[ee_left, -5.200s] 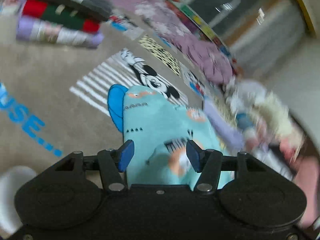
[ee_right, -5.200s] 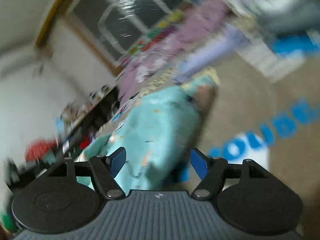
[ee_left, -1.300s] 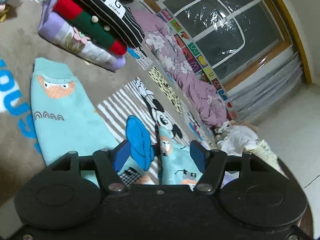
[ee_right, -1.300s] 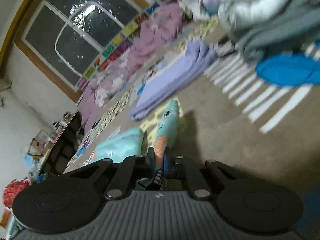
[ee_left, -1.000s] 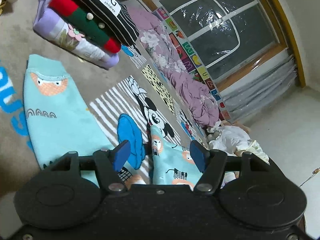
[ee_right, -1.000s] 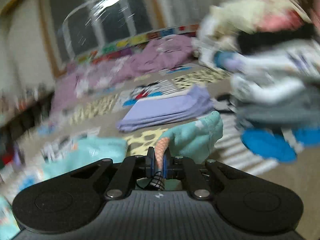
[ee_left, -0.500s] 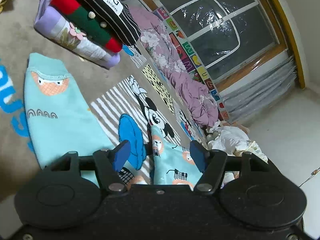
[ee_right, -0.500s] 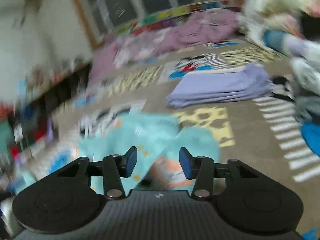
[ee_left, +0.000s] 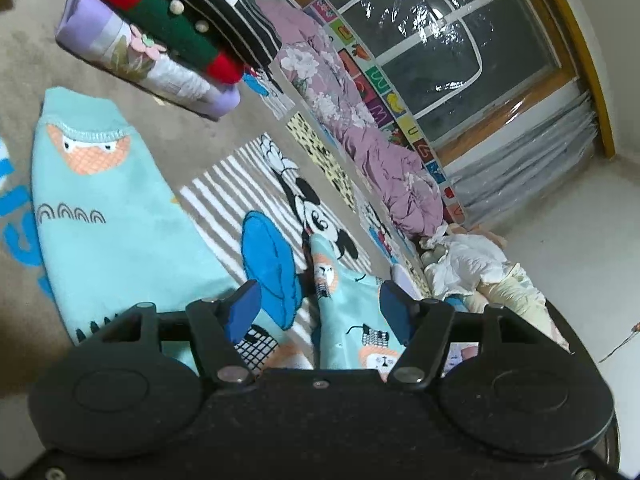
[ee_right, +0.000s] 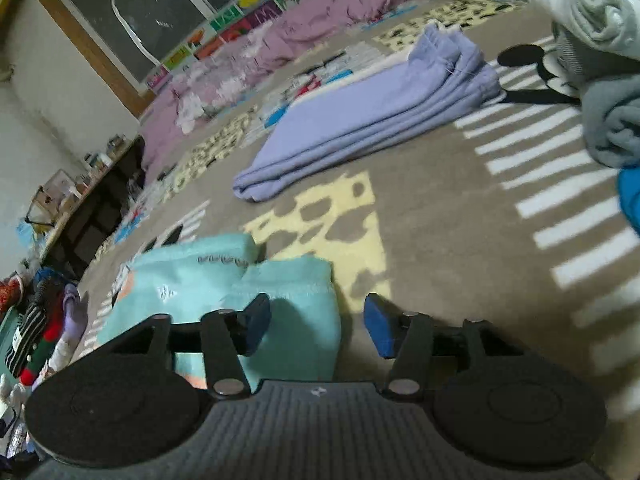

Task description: Fold clothes

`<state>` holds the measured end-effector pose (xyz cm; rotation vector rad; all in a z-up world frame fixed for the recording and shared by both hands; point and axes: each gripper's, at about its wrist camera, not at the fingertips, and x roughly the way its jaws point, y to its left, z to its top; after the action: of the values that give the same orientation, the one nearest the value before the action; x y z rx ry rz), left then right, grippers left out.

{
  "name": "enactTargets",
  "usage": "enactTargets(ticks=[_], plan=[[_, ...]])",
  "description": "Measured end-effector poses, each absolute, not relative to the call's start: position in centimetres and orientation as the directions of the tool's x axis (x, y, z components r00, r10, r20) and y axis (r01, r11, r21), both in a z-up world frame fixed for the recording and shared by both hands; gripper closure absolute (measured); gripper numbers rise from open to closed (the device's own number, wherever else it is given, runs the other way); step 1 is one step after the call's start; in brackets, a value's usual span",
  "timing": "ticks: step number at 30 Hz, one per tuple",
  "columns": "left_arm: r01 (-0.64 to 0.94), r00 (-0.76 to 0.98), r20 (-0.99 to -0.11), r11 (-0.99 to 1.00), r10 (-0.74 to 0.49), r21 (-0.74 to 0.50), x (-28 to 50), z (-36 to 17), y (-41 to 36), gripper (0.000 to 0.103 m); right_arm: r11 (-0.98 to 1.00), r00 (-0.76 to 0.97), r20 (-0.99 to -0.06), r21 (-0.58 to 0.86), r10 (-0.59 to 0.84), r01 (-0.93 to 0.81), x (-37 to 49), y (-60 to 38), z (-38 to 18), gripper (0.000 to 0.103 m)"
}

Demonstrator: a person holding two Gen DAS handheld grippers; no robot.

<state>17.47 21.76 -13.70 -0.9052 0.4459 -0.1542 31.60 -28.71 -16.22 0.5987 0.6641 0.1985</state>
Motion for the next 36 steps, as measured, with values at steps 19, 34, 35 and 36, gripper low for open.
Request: enactTargets(ticks=[19, 34, 35, 36], plan=[[-0.032, 0.907, -0.279, 0.611, -0.314, -0.791, 16.1, -13.0, 21.3, 0.038, 0.838, 0.938, -0.336, 0.534, 0.088, 0.113, 18.7, -36.2, -6.1, 0.096], [-0.014, 0.909, -0.273, 0.632, -0.316, -0.775, 15.9, -12.5, 21.0, 0.038, 0.751, 0.894, -0.438, 0.560, -0.089, 0.349, 13.6, -41.8, -12.9, 0.096], [-0.013, 0.908, -0.274, 0.634, -0.316, -0.773, 15.9, -12.5, 20.9, 0.038, 0.743, 0.885, -0.455, 0.559, -0.097, 0.368, 13.6, -42.1, -13.4, 0.096], [-0.012, 0.908, -0.274, 0.635, -0.317, -0.773, 15.9, -12.5, 20.9, 0.038, 0.736, 0.876, -0.471, 0.556, -0.104, 0.386, 13.7, -42.4, -14.0, 0.096]])
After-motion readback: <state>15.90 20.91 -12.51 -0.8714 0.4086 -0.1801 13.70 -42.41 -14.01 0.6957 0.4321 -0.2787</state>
